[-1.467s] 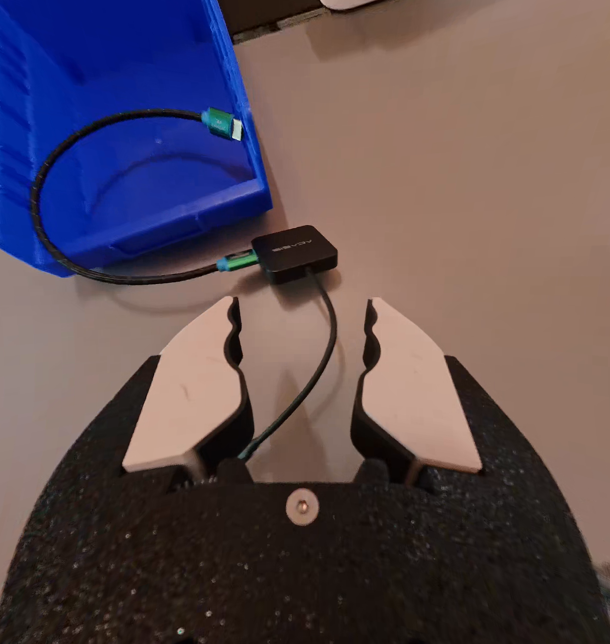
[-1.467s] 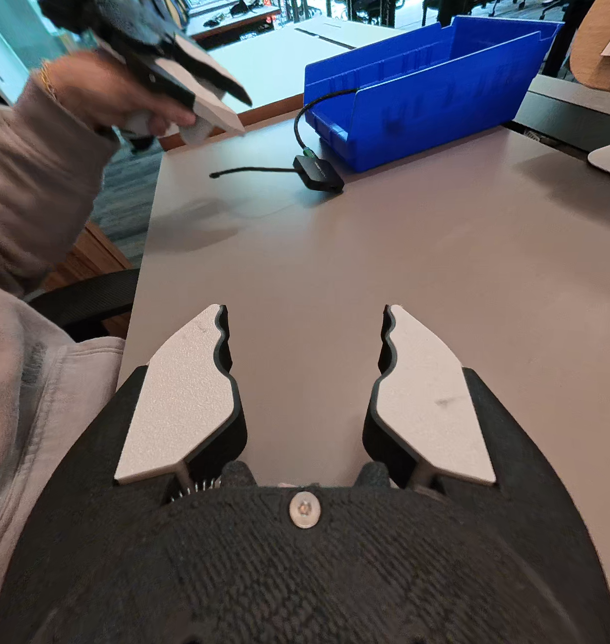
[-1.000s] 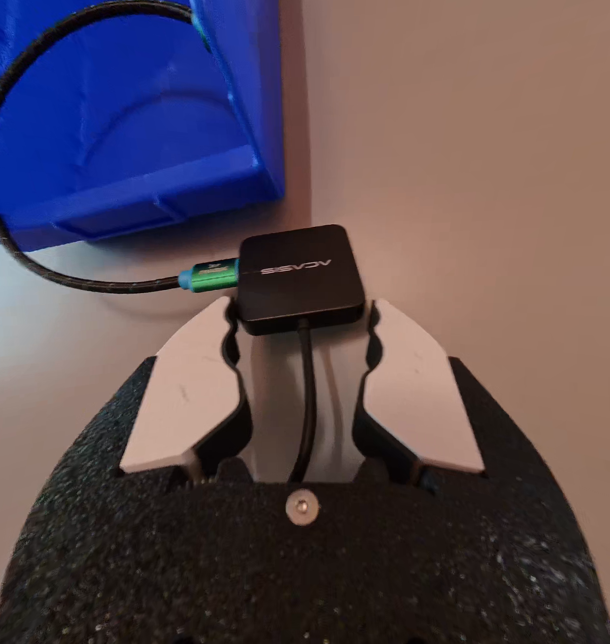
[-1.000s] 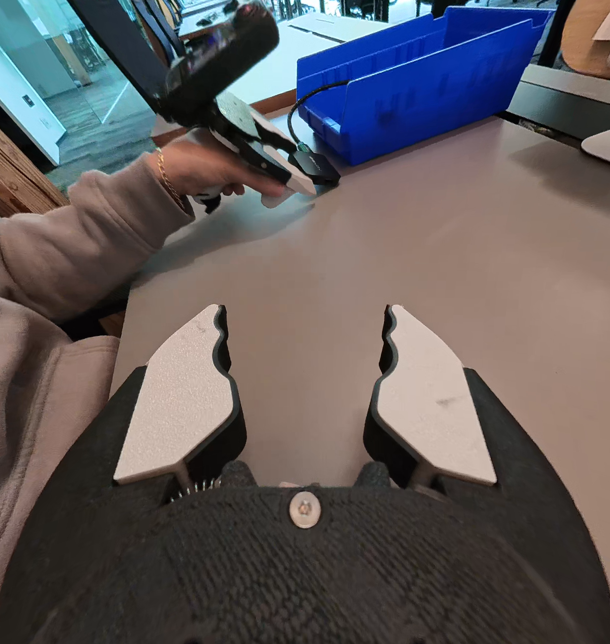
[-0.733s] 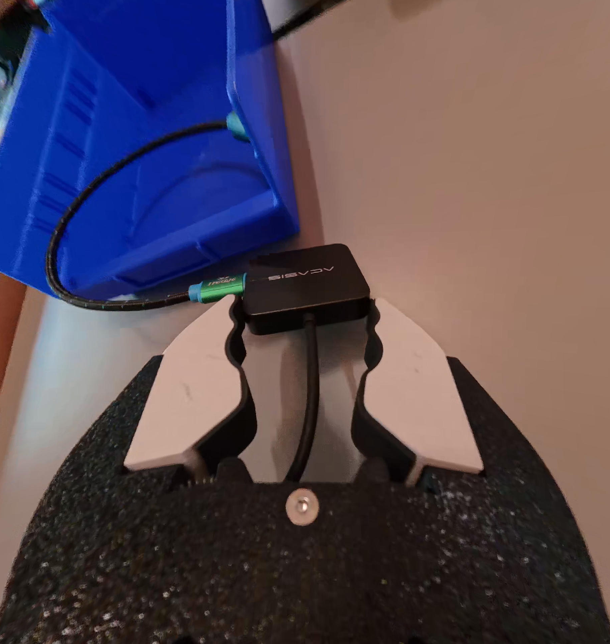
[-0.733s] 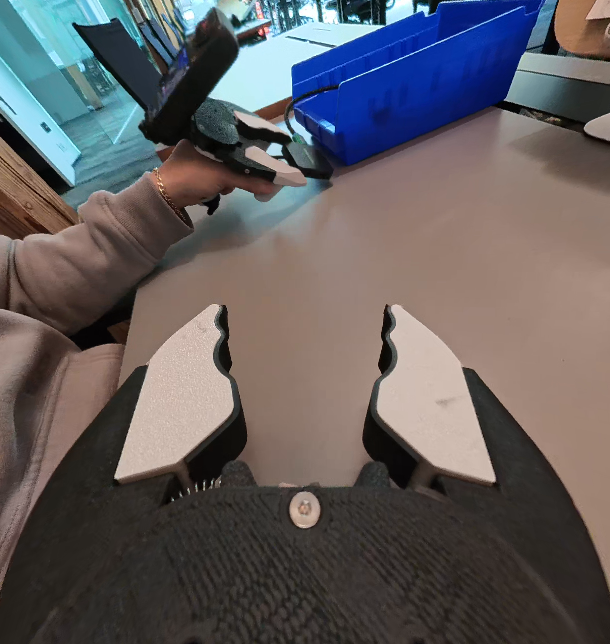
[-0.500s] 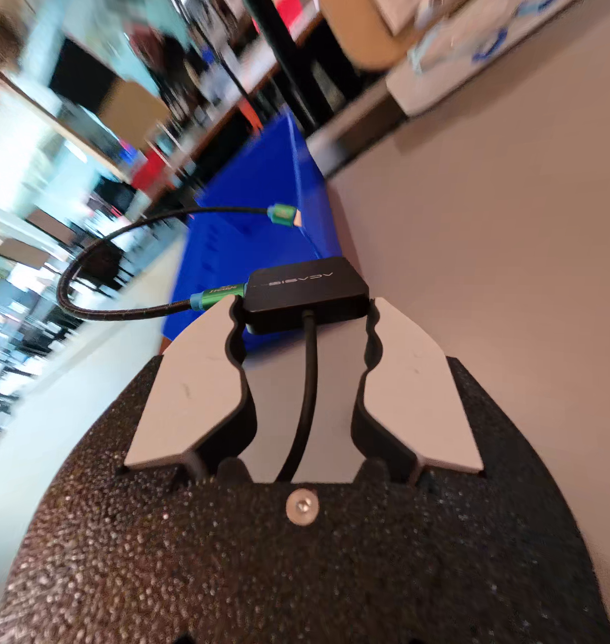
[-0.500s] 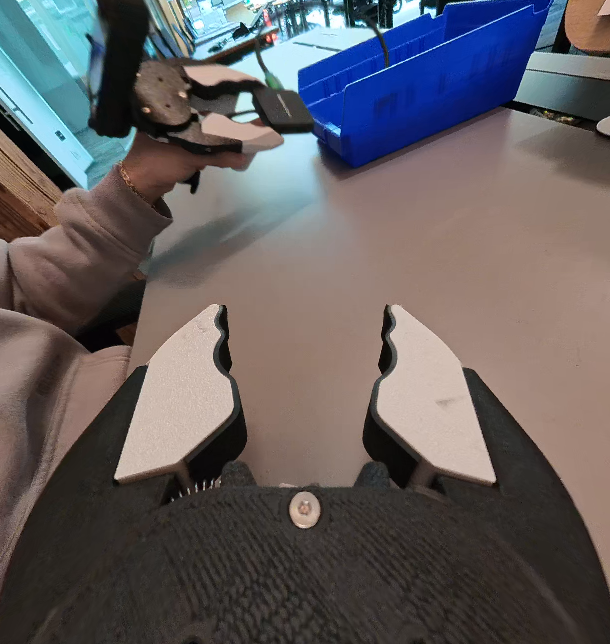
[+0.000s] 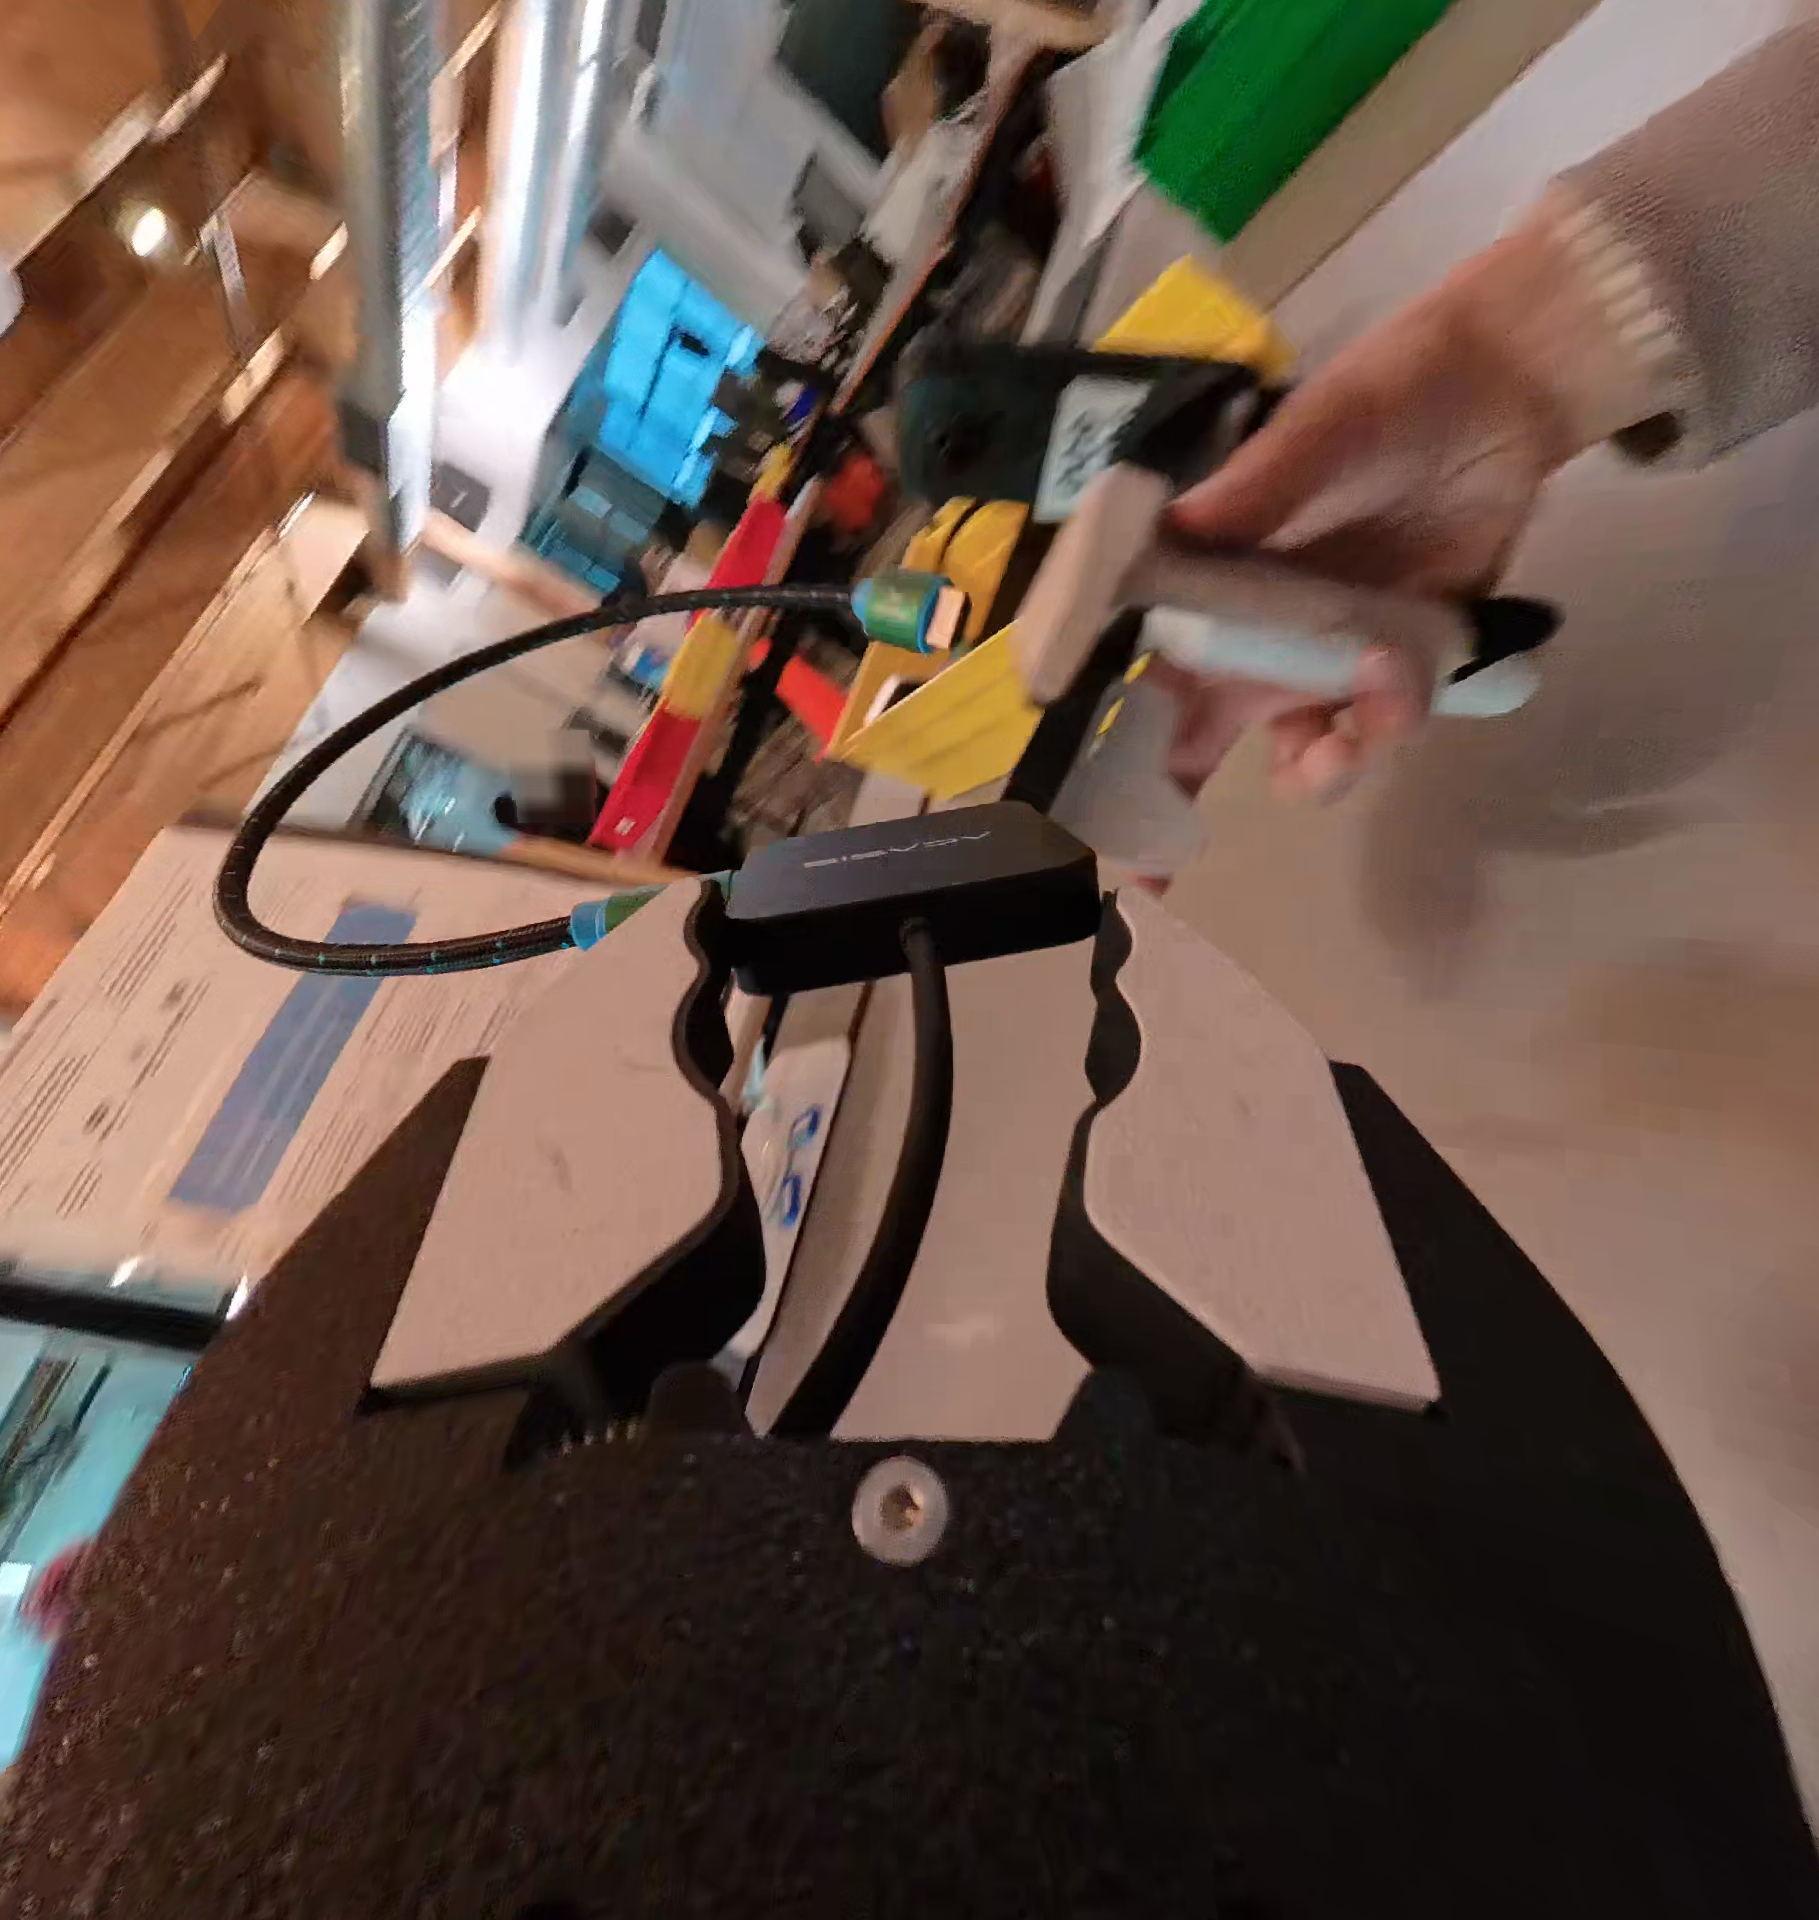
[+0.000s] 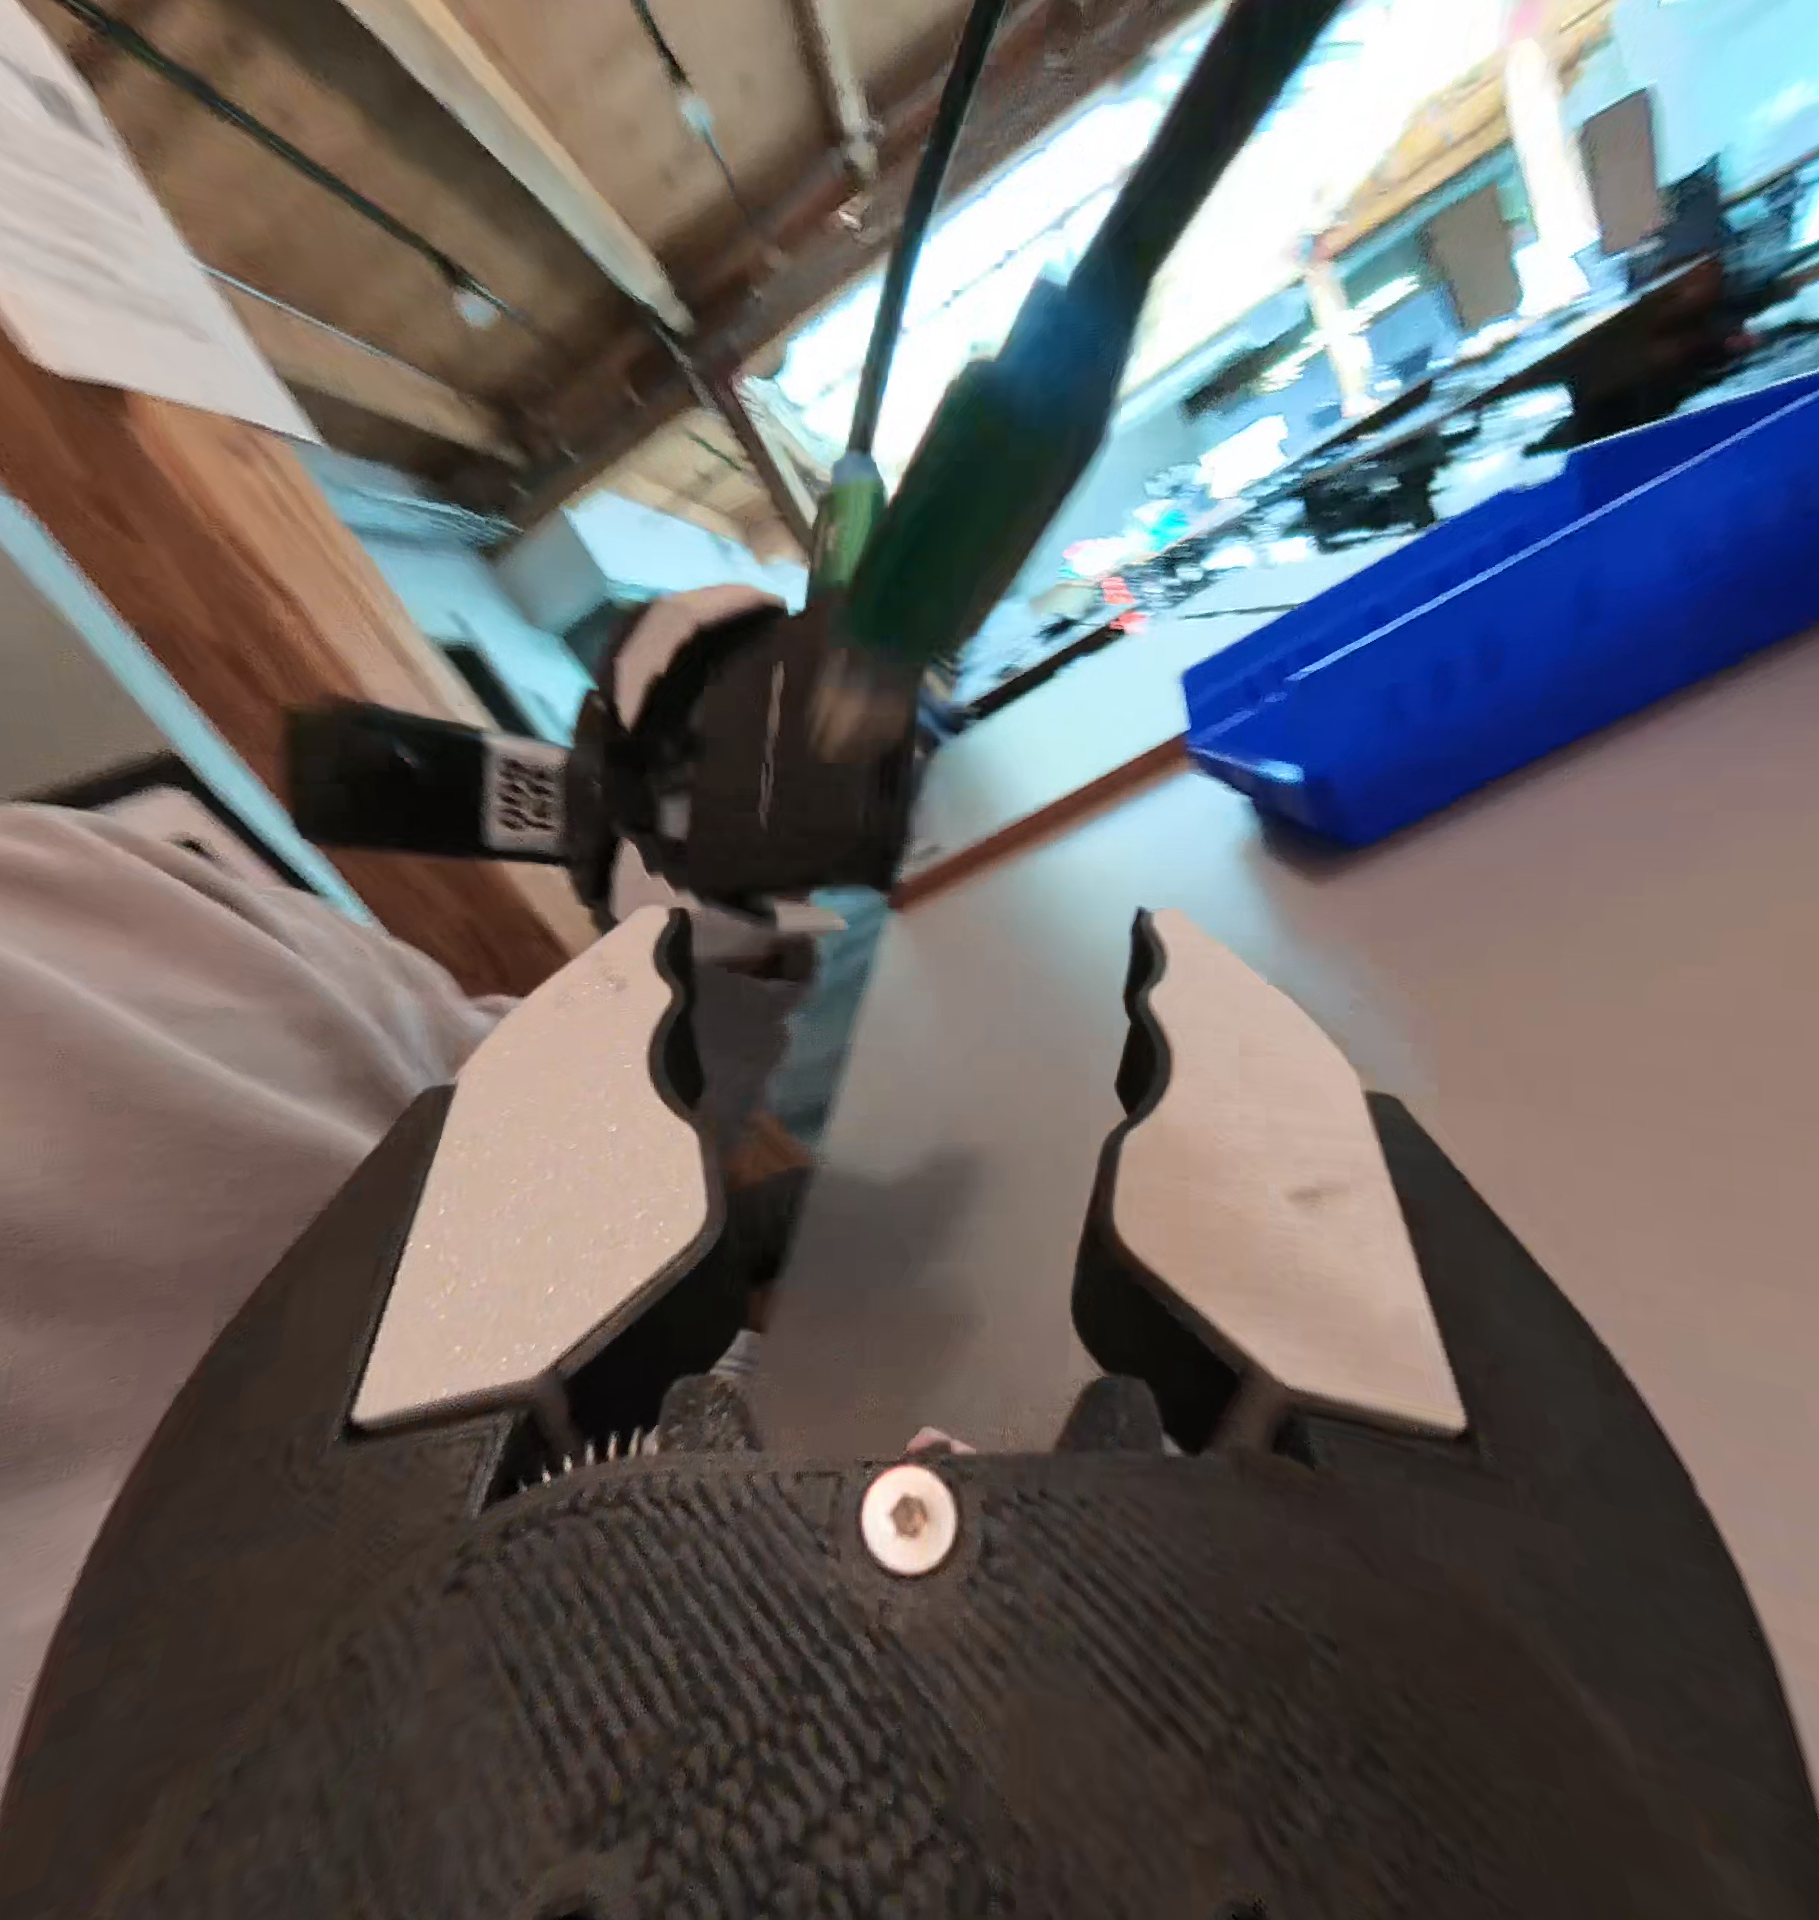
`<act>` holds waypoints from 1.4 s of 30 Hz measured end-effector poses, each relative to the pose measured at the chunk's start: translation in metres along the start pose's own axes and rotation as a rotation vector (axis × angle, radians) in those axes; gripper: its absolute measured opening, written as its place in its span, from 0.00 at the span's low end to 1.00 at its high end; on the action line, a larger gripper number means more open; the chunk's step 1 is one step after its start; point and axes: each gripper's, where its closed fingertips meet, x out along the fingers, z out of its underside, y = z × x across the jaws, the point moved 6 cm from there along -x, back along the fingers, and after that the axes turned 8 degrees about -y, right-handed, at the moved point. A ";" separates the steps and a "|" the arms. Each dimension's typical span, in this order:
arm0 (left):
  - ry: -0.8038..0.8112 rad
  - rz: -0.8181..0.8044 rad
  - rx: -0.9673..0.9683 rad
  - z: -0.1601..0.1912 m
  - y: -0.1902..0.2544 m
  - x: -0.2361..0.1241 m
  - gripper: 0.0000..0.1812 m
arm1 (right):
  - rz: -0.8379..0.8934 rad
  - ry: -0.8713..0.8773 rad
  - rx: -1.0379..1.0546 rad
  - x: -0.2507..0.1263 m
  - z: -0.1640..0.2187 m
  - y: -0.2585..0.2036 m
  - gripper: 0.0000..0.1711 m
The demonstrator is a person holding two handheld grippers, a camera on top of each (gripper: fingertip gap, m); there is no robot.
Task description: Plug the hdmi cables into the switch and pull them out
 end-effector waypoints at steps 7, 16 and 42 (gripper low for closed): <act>0.128 0.197 0.062 -0.017 0.029 0.027 0.37 | -0.195 0.120 0.144 -0.007 -0.007 -0.007 0.12; 0.161 0.168 -0.122 0.012 0.014 0.040 0.41 | -0.160 0.207 0.222 -0.013 -0.005 0.012 0.09; 0.011 -0.399 -0.417 0.009 0.040 0.089 0.39 | 0.036 0.748 0.403 -0.019 0.001 0.026 0.09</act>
